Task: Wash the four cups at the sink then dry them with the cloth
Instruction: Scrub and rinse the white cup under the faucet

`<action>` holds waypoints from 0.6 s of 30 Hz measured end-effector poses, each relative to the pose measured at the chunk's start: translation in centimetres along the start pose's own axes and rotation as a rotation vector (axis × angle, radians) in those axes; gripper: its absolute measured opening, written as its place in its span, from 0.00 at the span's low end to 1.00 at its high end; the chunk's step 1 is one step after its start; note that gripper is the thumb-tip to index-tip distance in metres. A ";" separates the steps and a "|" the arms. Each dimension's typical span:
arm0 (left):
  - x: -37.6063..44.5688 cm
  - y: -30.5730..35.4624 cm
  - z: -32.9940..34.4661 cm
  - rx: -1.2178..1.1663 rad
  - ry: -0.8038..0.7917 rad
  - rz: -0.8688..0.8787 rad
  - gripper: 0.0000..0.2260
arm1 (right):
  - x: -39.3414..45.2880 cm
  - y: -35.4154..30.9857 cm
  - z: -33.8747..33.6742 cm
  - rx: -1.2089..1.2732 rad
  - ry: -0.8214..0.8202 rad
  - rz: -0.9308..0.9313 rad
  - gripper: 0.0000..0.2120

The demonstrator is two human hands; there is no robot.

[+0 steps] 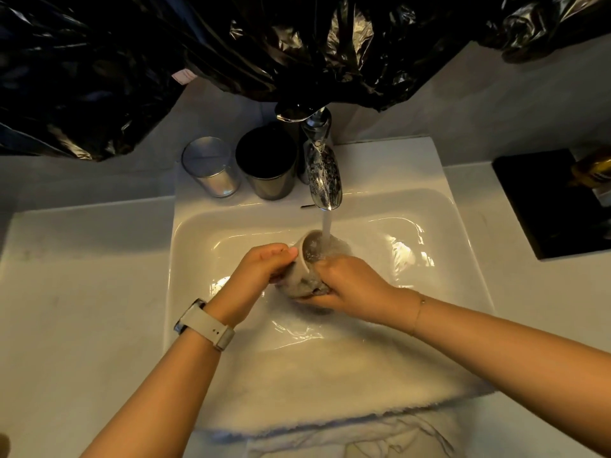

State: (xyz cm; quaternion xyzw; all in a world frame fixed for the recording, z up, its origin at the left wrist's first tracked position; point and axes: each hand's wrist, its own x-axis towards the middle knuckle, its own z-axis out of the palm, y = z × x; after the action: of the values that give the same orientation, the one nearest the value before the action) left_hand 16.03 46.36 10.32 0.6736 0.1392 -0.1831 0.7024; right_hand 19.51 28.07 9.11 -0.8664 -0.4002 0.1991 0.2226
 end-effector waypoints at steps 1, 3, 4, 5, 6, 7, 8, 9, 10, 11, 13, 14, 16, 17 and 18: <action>0.0 0.2 -0.5 -0.031 0.003 -0.034 0.18 | -0.1 0.6 -0.3 -0.035 -0.051 -0.093 0.15; 0.0 0.7 -1.4 -0.071 0.006 -0.079 0.23 | 0.1 1.5 -1.3 -0.113 -0.113 -0.279 0.08; 0.1 1.0 -1.7 -0.082 -0.004 -0.093 0.24 | 0.2 2.0 -1.9 -0.155 -0.136 -0.349 0.09; 0.2 1.4 -1.9 -0.093 -0.016 -0.106 0.23 | 0.4 2.2 -2.5 -0.202 -0.162 -0.392 0.11; 0.3 1.5 -2.1 -0.101 -0.026 -0.116 0.22 | 0.6 2.3 -2.9 -0.244 -0.168 -0.419 0.12; 0.4 1.7 -2.1 -0.102 -0.034 -0.116 0.21 | 0.7 2.4 -3.1 -0.265 -0.156 -0.430 0.12; 0.4 1.7 -2.0 -0.096 -0.032 -0.110 0.21 | 0.8 2.4 -3.0 -0.256 -0.137 -0.429 0.11; 0.4 1.6 -1.8 -0.090 -0.026 -0.099 0.21 | 0.9 2.3 -3.0 -0.238 -0.115 -0.422 0.09; 0.4 1.5 -1.6 -0.093 -0.024 -0.084 0.21 | 1.0 2.2 -3.0 -0.223 -0.090 -0.413 0.09; 0.3 1.3 -1.3 -0.099 -0.018 -0.067 0.21 | 1.0 2.3 -2.9 -0.226 -0.062 -0.404 0.10; 0.1 0.7 -1.0 -0.108 0.017 -0.030 0.16 | 0.4 2.8 -2.7 -0.298 -0.016 -0.350 0.22; 0.0 0.3 -0.9 -0.106 0.030 -0.006 0.13 | -0.3 3.0 -2.7 -0.289 -0.032 -0.274 0.32; -0.5 -0.4 -0.7 -0.099 0.059 0.042 0.12 | -2.3 2.6 -3.0 0.029 -0.060 -0.044 0.43; -0.7 -0.8 -0.7 -0.087 0.072 0.060 0.12 | -3.3 2.0 -3.1 0.282 0.006 0.089 0.42; -0.9 -1.1 -0.5 -0.073 0.087 0.080 0.12 | -4.0 1.4 -3.0 0.520 0.132 0.246 0.38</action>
State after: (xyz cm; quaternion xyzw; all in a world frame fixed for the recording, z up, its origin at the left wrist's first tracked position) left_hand 14.73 46.90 9.74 0.6599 0.1490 -0.1205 0.7265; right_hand 19.54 23.40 11.51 -0.8334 -0.2124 0.2636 0.4368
